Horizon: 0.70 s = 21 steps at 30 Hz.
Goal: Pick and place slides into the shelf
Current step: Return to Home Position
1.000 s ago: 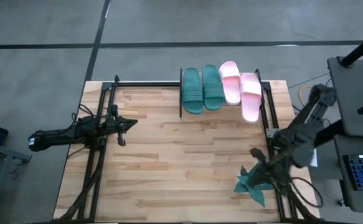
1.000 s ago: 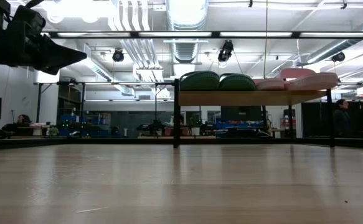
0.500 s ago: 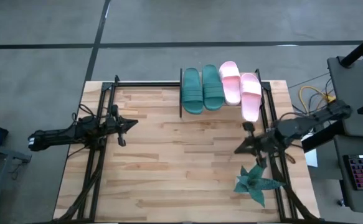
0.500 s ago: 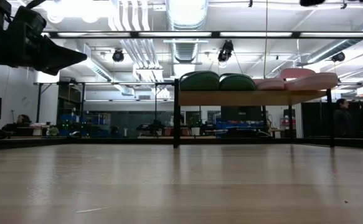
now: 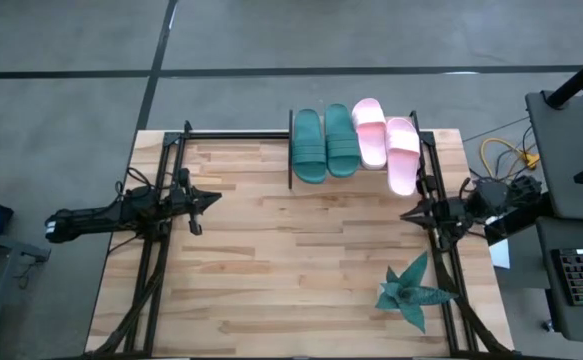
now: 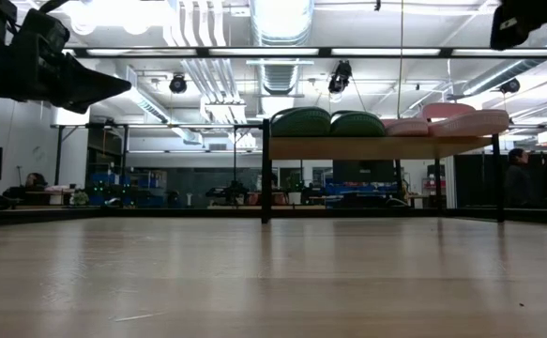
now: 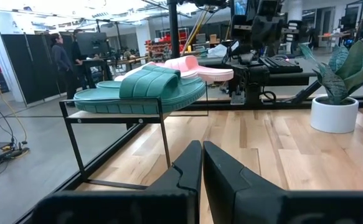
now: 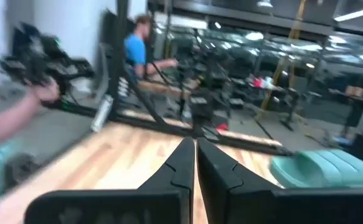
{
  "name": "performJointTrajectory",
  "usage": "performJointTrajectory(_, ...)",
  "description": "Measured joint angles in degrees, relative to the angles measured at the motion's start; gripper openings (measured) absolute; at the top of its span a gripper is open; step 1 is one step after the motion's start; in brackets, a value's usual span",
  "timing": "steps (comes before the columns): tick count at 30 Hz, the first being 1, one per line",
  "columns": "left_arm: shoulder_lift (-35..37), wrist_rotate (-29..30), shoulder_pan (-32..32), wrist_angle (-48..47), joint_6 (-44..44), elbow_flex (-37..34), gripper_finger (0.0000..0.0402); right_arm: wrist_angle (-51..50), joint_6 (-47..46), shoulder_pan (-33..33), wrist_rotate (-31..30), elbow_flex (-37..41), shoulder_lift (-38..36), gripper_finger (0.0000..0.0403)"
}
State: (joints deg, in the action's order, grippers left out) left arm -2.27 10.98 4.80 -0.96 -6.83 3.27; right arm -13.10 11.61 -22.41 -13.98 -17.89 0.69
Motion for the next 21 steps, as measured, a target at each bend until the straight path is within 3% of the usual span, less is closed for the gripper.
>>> performJointTrajectory(4,0.05,-0.02,0.02,0.0,-0.04,0.0,0.0,-0.15,-1.38,-0.05,1.68,-0.47,-0.54,0.0008)
performJointTrajectory(10,-0.1,0.0,0.02,-0.03,-0.13,-0.02,0.0,-3.94,-7.56,-0.03,-3.81,-0.38,1.17,0.0008)
performJointTrajectory(21,0.07,0.0,0.02,0.01,-1.07,-0.04,0.0,-1.26,-7.09,-0.03,-1.09,6.78,-0.48,0.0008)
